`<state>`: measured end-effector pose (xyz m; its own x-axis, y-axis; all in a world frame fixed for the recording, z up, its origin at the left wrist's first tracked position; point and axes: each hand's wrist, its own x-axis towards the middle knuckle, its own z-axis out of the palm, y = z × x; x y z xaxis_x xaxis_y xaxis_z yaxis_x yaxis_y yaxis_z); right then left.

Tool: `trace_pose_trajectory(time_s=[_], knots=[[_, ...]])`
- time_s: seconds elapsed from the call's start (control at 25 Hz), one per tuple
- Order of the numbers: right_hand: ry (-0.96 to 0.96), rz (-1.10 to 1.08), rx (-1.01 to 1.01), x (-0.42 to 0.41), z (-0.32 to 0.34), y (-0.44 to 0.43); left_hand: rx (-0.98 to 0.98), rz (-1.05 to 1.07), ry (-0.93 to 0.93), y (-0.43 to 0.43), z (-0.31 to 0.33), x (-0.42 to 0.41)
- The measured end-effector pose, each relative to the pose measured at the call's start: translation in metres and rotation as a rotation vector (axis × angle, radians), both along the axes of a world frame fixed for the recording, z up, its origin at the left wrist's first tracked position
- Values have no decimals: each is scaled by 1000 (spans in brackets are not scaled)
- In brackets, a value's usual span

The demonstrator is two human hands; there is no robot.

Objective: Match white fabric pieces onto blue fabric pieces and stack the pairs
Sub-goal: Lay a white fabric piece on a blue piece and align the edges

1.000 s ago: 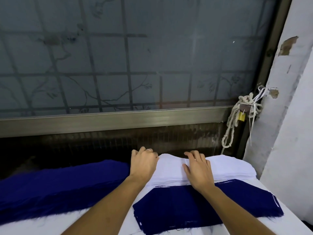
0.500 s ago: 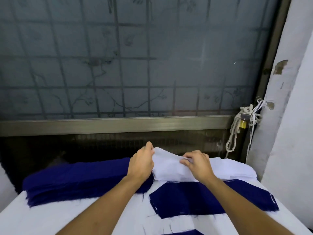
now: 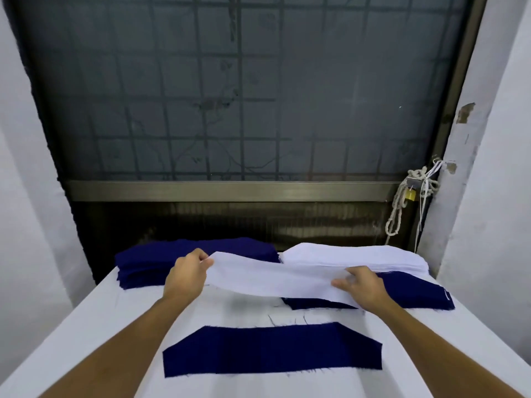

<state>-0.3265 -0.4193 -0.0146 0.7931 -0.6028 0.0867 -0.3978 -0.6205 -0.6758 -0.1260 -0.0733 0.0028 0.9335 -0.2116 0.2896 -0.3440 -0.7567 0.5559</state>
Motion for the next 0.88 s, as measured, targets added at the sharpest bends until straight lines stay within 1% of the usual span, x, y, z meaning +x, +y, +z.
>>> trace_pose_trajectory(time_s=[0.08, 0.24, 0.44, 0.52, 0.6, 0.72, 0.88], knots=[[19, 6, 86, -15, -12, 7, -32, -10, 49, 20, -14, -7], [38, 3, 101, -40, -32, 21, -30, -5, 110, 50, -39, -24], [43, -86, -52, -67, -59, 41, 62, 87, 165, 72, -79, -50], [26, -160, -168, -76, -75, 48, 107, 106, 130, 74, -102, -64], [5, -198, -277, -78, -84, 51, 97, 137, 73, 75, -115, -71], [14, -210, -290, -76, -85, 49, 73, 137, 64, 76, -117, -71], [-2, -217, -332, -76, -88, 48, 104, 163, 68, 75, -115, -68]])
